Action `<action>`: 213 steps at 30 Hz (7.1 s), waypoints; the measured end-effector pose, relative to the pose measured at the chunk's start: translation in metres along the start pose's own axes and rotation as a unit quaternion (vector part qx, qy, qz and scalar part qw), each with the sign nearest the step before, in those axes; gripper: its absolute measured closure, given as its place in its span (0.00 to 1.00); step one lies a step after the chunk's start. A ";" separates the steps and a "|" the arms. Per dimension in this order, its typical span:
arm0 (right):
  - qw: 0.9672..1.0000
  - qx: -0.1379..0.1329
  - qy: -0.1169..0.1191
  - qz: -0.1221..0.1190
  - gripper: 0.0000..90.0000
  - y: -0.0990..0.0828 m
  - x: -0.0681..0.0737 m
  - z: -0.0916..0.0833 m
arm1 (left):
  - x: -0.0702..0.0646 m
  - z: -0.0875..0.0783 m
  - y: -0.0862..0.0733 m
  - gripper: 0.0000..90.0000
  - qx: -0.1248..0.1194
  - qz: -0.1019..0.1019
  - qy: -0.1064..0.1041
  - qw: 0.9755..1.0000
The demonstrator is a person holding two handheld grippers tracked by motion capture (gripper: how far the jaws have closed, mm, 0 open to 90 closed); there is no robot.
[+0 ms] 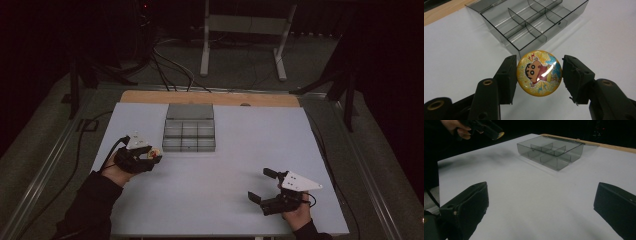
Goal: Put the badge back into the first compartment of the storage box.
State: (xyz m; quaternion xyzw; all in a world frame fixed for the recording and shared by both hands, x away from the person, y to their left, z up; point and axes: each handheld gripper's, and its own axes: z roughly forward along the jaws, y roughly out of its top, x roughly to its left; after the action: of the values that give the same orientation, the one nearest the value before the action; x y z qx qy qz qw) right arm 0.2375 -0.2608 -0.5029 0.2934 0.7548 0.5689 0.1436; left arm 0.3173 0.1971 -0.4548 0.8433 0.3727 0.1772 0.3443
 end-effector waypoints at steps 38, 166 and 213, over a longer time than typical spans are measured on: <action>1.000 0.002 0.003 0.001 0.00 -0.001 -0.001 0.000 | 0.020 0.023 0.061 0.53 -0.018 0.008 0.004 1.000; 1.000 0.004 0.011 0.010 0.00 -0.002 -0.002 0.001 | 0.024 0.048 0.067 0.00 -0.039 -0.039 -0.098 0.994; 1.000 0.014 0.013 0.009 0.00 -0.002 -0.001 0.002 | -0.025 -0.022 -0.116 0.00 -0.046 -0.055 -0.102 0.992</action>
State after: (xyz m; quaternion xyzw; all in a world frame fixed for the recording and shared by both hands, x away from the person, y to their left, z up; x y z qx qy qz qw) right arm 0.2387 -0.2597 -0.5057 0.2945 0.7617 0.5635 0.1244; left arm 0.2297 0.2439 -0.5232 0.8186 0.3729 0.0885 0.4278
